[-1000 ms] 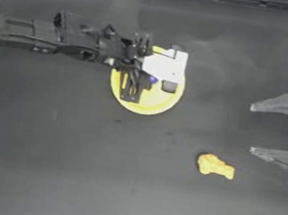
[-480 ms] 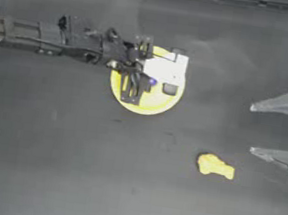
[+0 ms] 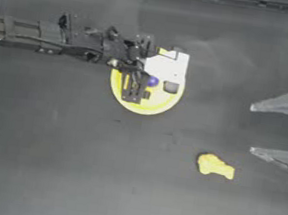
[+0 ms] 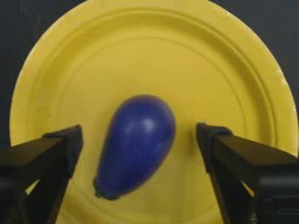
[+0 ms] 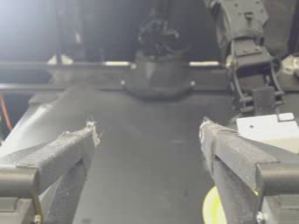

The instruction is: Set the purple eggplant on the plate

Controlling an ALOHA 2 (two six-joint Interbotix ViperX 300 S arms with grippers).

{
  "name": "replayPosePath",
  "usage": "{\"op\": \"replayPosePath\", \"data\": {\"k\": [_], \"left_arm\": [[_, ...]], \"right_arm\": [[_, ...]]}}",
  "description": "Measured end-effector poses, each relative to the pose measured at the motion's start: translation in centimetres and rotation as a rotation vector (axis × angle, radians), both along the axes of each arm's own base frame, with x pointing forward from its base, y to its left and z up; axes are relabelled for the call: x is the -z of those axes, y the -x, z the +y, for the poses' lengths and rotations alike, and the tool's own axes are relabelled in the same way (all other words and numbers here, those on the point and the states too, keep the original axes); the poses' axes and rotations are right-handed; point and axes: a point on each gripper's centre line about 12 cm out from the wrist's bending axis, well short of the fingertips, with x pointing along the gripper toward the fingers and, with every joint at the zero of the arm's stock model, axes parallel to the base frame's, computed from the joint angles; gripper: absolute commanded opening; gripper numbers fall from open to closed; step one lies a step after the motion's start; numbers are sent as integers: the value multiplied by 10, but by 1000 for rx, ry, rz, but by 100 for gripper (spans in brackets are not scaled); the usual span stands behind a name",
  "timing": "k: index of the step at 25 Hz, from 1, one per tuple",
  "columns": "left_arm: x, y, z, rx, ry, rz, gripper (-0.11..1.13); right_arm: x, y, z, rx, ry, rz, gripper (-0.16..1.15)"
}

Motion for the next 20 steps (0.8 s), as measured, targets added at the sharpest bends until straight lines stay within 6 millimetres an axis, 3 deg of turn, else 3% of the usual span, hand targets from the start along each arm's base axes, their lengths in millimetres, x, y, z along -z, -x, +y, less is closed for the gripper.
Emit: {"op": "replayPosePath", "data": {"k": [9,11,16,20], "left_arm": [[-4,-1,0,-2,-2,-8,101],[-14,-1,0,-2,-10,-28,100],[-70,6,-4,1,-48,-134,100],[-90,15,-12,10,-58,-170,100]], "right_arm": [[0,0,0,-2,0,0,100],[0,0,0,-2,0,2,100],[0,0,0,-2,0,0,100],[-1,0,0,2,0,-2,100]]}}
